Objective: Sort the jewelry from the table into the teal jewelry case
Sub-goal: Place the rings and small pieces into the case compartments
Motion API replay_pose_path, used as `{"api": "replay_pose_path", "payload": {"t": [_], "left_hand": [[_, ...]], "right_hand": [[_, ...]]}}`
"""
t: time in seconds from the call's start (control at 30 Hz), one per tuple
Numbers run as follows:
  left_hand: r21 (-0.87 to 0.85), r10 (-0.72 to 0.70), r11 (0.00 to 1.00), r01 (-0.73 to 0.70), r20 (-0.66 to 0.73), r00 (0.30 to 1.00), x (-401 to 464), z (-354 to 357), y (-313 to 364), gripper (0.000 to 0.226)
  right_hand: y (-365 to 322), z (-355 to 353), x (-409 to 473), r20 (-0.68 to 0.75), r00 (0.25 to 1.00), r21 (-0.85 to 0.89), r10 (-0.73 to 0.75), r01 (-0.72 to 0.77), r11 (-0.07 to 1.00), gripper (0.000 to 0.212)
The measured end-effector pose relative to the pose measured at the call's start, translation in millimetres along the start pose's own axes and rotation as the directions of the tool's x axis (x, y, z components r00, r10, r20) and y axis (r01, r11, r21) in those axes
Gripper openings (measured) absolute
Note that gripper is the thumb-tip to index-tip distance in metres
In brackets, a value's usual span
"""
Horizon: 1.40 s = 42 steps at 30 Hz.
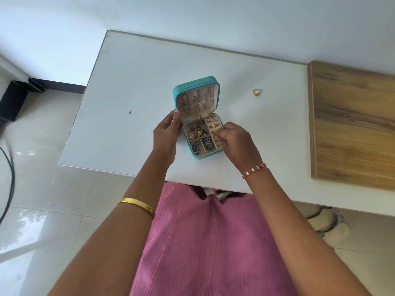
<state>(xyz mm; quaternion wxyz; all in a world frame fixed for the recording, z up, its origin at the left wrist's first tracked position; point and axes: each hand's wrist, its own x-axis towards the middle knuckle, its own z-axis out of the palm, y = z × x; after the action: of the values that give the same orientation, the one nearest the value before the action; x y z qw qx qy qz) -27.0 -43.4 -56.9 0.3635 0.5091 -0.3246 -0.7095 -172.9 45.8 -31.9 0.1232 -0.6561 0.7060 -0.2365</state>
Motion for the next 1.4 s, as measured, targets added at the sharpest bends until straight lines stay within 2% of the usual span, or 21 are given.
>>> {"api": "replay_pose_path", "payload": {"t": [0.33, 0.47, 0.63, 0.73, 0.97, 1.03, 1.1, 1.2, 1.3, 1.4], "left_hand": [[0.002, 0.008, 1.000, -0.008, -0.005, 1.000, 0.5, -0.5, -1.1, 0.037], [-0.008, 0.015, 1.000, -0.015, -0.005, 1.000, 0.3, 0.4, -1.3, 0.034], [-0.005, 0.011, 1.000, -0.011, -0.009, 1.000, -0.4, 1.0, -0.4, 0.036], [0.000, 0.010, 1.000, -0.010, -0.018, 1.000, 0.0, 0.8, -0.7, 0.036], [0.010, 0.008, 1.000, -0.007, -0.020, 1.000, -1.7, 2.0, 1.0, 0.035], [0.019, 0.011, 1.000, -0.011, -0.016, 1.000, -2.1, 2.4, 0.4, 0.035], [0.022, 0.014, 1.000, -0.014, -0.020, 1.000, -1.8, 2.0, -0.4, 0.036], [0.036, -0.001, 0.999, 0.002, -0.036, 0.999, 1.7, 3.3, 3.3, 0.037], [0.051, -0.022, 0.998, 0.023, -0.023, 0.999, 4.3, 6.6, 7.3, 0.036], [0.047, -0.014, 0.999, 0.015, -0.020, 1.000, 4.2, 8.8, 7.4, 0.033]], "right_hand": [[0.4, -0.8, 8.6, 0.099, 0.993, -0.185, -0.060, 0.078, 0.980, 0.018], [2.0, 5.1, 4.1, 0.053, 0.993, -0.232, -0.104, 0.113, 0.966, 0.018], [7.5, 9.3, -11.8, -0.114, 0.991, -0.276, -0.063, 0.029, 0.961, 0.010], [7.0, 12.2, -18.8, -0.167, 0.984, -0.285, -0.059, 0.009, 0.958, 0.008], [6.5, 15.2, -16.4, -0.139, 0.989, -0.305, -0.038, -0.006, 0.952, 0.008], [8.9, 13.2, -14.3, -0.135, 0.990, -0.194, 0.031, -0.057, 0.979, 0.006], [11.7, 7.3, -9.4, -0.181, 0.966, 0.027, 0.183, -0.182, 0.983, 0.009], [22.8, -6.9, 9.5, -0.316, 0.846, 0.293, 0.430, -0.344, 0.892, 0.016], [49.5, -13.9, 36.8, -0.336, 0.788, 0.254, 0.516, -0.452, 0.855, 0.024], [77.7, -12.8, 57.0, -0.240, 0.815, 0.099, 0.528, -0.520, 0.848, 0.040]]}}
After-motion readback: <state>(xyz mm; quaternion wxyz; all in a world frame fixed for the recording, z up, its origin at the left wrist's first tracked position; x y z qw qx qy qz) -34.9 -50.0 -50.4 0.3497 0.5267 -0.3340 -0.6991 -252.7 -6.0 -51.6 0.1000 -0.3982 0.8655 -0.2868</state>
